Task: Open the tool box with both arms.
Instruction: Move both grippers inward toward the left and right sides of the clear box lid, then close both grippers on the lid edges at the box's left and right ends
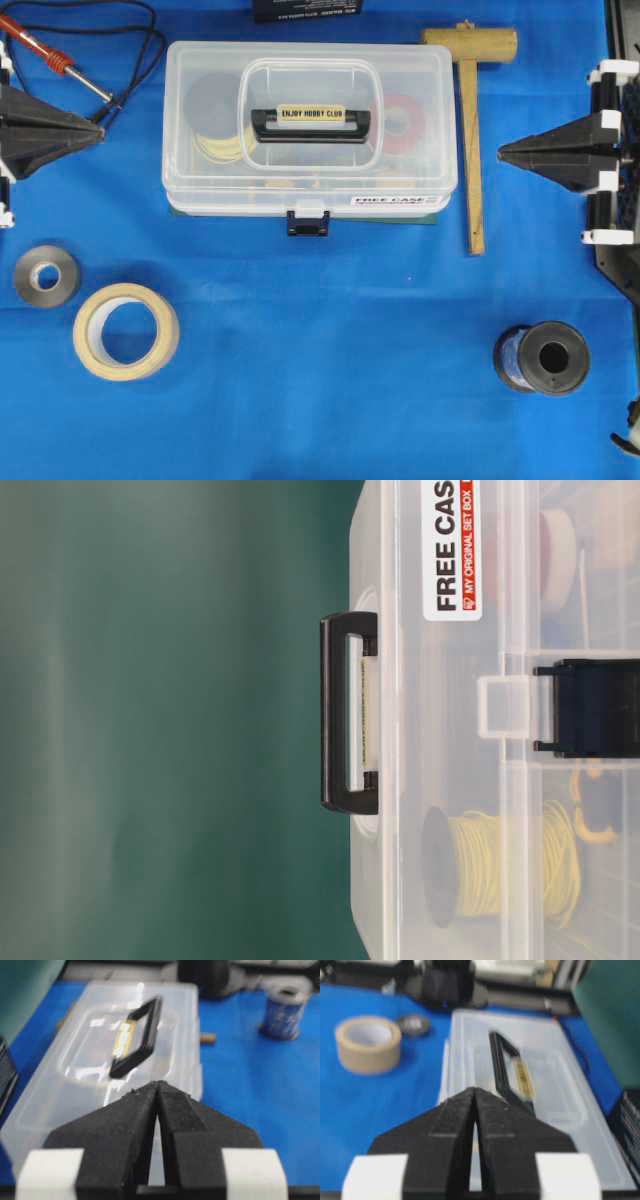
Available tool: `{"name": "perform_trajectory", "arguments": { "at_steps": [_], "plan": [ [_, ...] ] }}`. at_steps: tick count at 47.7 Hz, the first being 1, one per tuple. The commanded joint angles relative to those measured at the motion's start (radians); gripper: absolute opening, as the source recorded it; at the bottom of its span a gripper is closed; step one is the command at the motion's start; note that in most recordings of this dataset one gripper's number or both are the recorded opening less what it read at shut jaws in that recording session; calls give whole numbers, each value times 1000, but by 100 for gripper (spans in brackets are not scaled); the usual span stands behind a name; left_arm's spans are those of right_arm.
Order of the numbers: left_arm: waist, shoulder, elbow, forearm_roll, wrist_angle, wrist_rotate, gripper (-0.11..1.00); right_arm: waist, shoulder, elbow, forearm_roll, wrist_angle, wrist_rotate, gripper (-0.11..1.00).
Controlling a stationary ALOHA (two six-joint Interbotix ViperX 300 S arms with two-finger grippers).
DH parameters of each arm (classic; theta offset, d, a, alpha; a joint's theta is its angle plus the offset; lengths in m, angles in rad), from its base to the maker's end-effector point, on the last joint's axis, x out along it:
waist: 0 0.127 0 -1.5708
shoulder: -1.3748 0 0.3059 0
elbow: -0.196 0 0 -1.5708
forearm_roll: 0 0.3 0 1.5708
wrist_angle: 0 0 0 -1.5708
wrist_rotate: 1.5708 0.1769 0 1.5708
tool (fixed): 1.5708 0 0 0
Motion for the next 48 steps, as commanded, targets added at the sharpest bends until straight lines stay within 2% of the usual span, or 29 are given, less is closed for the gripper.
{"name": "perform_trajectory", "arguments": {
  "at_steps": [1, 4, 8, 12, 16, 19, 22, 25, 37, 48],
  "plan": [
    [14, 8, -5, -2, 17, 3, 0, -21, 3, -25, 9, 38, 2, 0],
    [25, 8, 6, -2, 23, 9, 0, -43, 6, -21, 15, 60, 2, 1],
    [41, 8, 28, -2, 26, 14, 5, -71, 20, -17, 15, 80, 2, 19],
    [64, 9, 57, -2, 41, 14, 24, -101, 44, -12, 15, 115, 3, 45],
    [81, 8, 75, -2, 71, 15, 50, -140, 77, -5, 17, 170, 2, 70],
    [95, 8, 81, -2, 94, 15, 69, -161, 101, -2, 17, 209, 2, 83],
    [112, 8, 83, -2, 121, 15, 84, -173, 123, 2, 15, 236, 2, 84],
    [126, 8, 84, -2, 143, 17, 91, -178, 146, 2, 15, 253, 2, 83],
    [140, 72, 84, -2, 160, 15, 91, -187, 235, 2, 15, 252, 2, 83],
    [140, 225, 61, -2, 57, 15, 91, -189, 345, -21, 15, 207, 2, 83]
  ]
}}
